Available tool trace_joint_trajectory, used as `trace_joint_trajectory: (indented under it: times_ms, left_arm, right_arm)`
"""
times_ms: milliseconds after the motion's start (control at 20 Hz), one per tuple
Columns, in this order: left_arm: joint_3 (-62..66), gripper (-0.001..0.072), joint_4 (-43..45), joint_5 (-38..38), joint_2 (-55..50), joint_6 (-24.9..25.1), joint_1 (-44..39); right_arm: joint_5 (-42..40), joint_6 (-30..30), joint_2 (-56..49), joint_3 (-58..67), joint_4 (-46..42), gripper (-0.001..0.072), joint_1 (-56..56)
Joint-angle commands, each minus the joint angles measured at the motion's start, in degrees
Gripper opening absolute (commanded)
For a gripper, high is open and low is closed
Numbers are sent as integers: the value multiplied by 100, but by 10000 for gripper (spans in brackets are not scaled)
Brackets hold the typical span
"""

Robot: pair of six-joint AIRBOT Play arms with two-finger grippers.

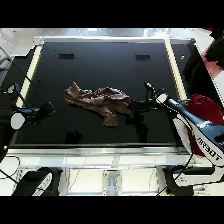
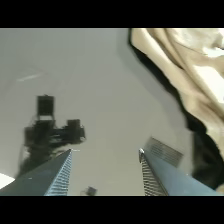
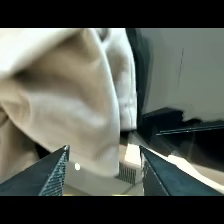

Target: Fold the shirts.

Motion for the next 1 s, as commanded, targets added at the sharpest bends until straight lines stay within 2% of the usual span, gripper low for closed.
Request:
trace_joint_trajectory:
  times_ms: [0, 100, 150, 300, 350, 550, 700, 800, 950]
  left_arm:
    - [-22, 497, -533, 391, -321, -15, -4]
    - [-22, 497, -675, 527, -621, -15, -4]
    - [-22, 497, -688, 566, -782, -15, -4]
    - [-22, 497, -743, 796, -1300, -15, -4]
    - [-22, 496, -826, 925, -1443, -15, -4]
    - [-22, 495, -1513, 1401, -1950, 55, -39]
    - [-20, 491, -1565, 1434, -2205, 92, -269]
    - [-20, 490, -1567, 1440, -2280, 92, -479]
    - [-20, 490, -1744, 1818, -2337, 87, -800]
  right_arm:
    - [-192, -74, -199, 166, 79, 503, 20]
    - [-179, -74, -321, 286, 81, 499, 20]
    - [-157, -74, -382, 337, 101, 451, 22]
    - [-133, -120, -535, 413, 319, 422, 22]
    - [-129, -120, -581, 446, 332, 361, 22]
    - [-70, -295, -767, 614, 450, 361, 79]
    - [-101, -398, -909, 793, 487, 345, 295]
    - [-133, -398, -909, 925, 463, 23, 348]
    - [308, -409, -776, 1318, 308, 11, 181]
